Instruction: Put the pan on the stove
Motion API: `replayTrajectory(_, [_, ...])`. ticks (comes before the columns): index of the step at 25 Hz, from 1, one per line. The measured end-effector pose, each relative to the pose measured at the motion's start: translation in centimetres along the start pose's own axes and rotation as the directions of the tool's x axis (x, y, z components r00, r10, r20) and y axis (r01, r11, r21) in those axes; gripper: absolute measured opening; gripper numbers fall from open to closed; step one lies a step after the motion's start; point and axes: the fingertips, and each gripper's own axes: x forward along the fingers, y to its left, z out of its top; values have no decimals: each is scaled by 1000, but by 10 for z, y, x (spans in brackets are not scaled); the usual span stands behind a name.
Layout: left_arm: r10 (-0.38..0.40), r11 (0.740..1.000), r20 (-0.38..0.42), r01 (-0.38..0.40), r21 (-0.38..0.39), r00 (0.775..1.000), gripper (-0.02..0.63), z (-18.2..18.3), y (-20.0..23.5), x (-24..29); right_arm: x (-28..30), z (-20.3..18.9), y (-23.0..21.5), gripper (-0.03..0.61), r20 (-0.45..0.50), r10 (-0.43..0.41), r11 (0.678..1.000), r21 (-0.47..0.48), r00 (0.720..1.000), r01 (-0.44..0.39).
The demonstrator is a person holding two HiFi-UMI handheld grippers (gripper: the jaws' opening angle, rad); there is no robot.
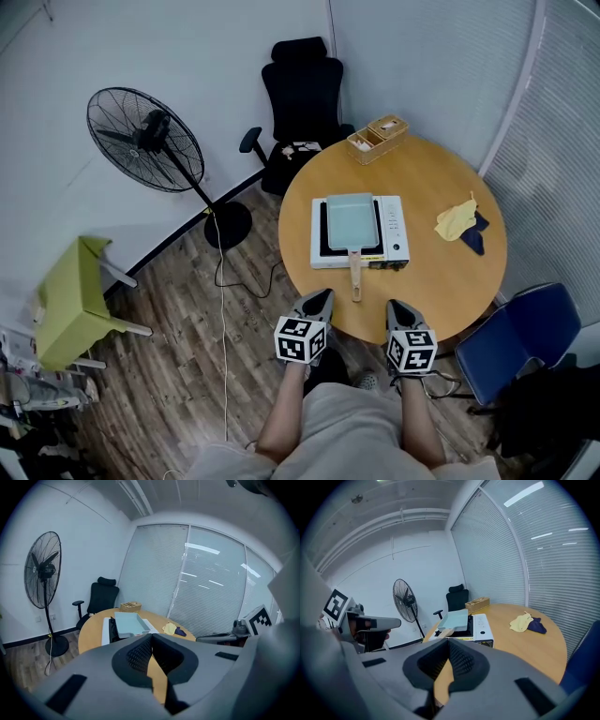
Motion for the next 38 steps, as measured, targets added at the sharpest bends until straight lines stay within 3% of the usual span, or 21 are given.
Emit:
replayTrajectory(6, [20,999,-11,-20,33,1000,28,3,5,3,-1,2,-5,23,4,-4,1000,10,1000,4])
replayTrajectory(38, [32,998,-36,-30,54,999,29,0,-2,18,-6,1,-25,23,0,13,999,38,1000,-13])
